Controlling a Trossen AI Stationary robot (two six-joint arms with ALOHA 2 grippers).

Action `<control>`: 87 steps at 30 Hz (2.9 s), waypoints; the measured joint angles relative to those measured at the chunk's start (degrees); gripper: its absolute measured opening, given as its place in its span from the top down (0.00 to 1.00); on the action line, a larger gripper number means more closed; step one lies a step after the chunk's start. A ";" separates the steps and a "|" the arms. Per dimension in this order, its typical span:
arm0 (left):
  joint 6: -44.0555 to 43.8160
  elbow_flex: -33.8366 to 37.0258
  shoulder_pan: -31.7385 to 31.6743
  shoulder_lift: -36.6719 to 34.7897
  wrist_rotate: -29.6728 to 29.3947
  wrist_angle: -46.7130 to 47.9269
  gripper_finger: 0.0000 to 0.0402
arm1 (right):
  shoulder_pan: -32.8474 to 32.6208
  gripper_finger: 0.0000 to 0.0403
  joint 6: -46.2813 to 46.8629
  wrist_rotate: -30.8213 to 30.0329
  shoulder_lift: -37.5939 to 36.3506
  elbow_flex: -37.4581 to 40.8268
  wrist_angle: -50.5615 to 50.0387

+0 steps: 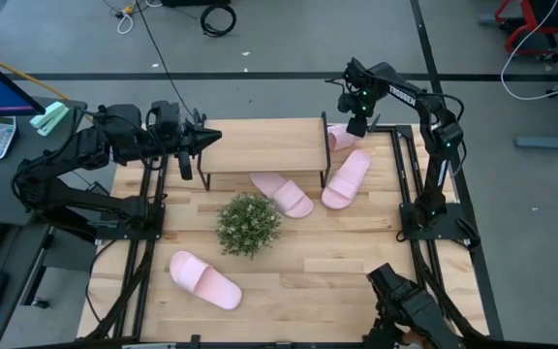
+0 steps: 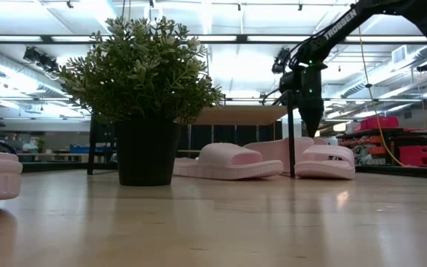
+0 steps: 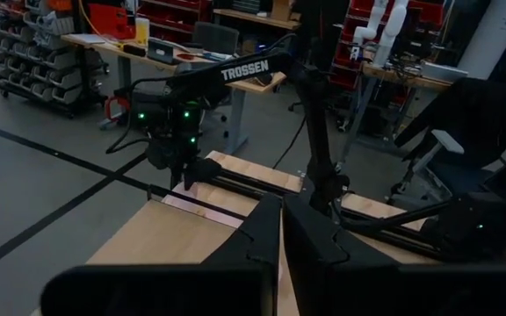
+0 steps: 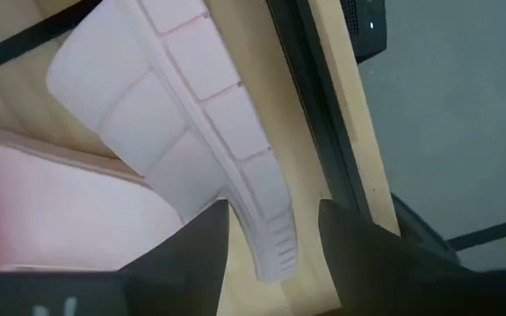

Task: Pick and place slides into the shelf
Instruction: Put the pink slide on the shelf

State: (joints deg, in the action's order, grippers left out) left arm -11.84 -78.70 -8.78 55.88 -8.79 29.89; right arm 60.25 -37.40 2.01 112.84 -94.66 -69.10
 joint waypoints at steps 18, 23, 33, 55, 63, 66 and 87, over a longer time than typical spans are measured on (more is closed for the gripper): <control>-0.01 0.00 0.00 -0.01 -0.01 0.02 0.95 | -0.80 0.88 1.11 -4.73 0.09 8.69 7.25; 0.34 0.00 0.00 0.00 -0.01 0.08 0.93 | -1.08 0.90 4.76 -13.45 -0.16 6.88 6.26; 0.48 0.03 0.00 -0.02 -0.03 3.63 0.95 | -1.14 0.90 6.98 -22.76 -0.35 -1.00 -3.71; 1.31 0.04 0.00 0.00 -0.06 4.52 0.96 | -1.07 0.90 18.79 -38.59 -13.07 -1.20 -14.27; 3.96 0.04 -0.07 0.00 -0.06 4.48 0.93 | -3.74 0.90 20.08 -36.15 -23.27 -1.52 -14.97; 4.17 0.04 -0.07 0.00 -0.13 4.46 0.92 | -5.70 0.90 20.45 -35.01 -26.32 -1.52 -16.27; 5.51 0.04 -0.07 -0.02 -1.39 4.44 0.93 | -37.92 0.90 20.55 -25.17 -31.04 -10.00 -20.40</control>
State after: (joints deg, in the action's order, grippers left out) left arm -6.32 -78.65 -8.84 55.86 -10.18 34.33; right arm 22.33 -16.84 -23.16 81.80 -104.66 -89.51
